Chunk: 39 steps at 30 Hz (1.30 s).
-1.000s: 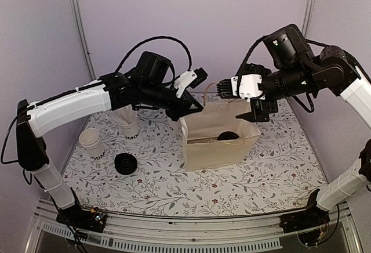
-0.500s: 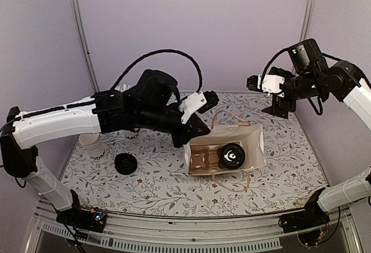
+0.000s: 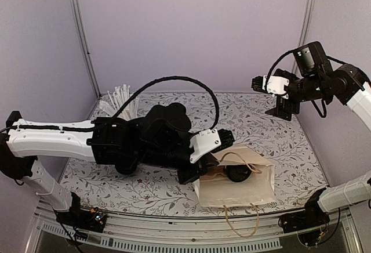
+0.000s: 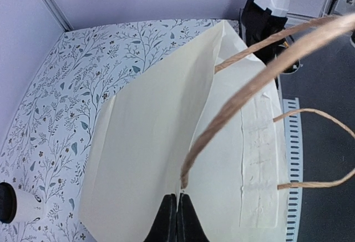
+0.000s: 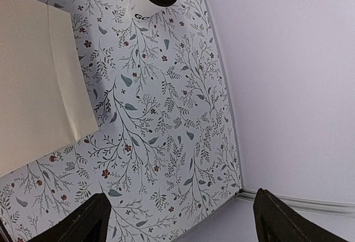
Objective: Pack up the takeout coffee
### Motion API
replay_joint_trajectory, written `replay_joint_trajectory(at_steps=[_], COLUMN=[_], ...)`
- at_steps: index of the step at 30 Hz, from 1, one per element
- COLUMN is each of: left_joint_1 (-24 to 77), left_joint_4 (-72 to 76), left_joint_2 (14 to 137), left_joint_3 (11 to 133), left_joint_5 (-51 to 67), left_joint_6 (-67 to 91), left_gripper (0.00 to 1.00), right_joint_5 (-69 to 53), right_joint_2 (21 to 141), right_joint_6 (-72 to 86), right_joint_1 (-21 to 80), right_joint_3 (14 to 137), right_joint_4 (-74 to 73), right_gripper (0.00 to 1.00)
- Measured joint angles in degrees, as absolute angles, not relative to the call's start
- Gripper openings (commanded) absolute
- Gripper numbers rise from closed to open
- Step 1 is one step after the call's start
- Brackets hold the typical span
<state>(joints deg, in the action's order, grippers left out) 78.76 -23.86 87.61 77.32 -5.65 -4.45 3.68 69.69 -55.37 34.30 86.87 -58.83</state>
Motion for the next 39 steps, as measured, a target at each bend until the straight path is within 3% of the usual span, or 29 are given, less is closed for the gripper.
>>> replay_joint_trajectory(at_steps=[9, 16, 21, 39], left_joint_1=[81.1, 77.5, 70.4, 54.4], left_joint_4=[-23.2, -22.2, -21.1, -19.8], left_joint_2=[87.6, 89.0, 91.2, 100.3], left_joint_3=[76.9, 78.4, 81.1, 91.8], left_joint_5=[-9.2, -6.8, -3.1, 6.9], left_joint_6=[-4.9, -5.4, -5.5, -4.9], left_gripper=[0.01, 0.03, 0.24, 0.58], right_joint_5=[2.9, 2.9, 2.9, 2.9], right_joint_2=[69.7, 69.6, 68.8, 67.6], right_joint_6=[-55.1, -55.1, -55.1, -54.9], right_joint_1=[34.0, 33.6, 33.5, 32.2], right_joint_3=[85.8, 85.7, 85.2, 83.6], right_joint_4=[-58.9, -58.9, -59.0, -59.1], right_gripper=[0.93, 0.93, 0.93, 0.93])
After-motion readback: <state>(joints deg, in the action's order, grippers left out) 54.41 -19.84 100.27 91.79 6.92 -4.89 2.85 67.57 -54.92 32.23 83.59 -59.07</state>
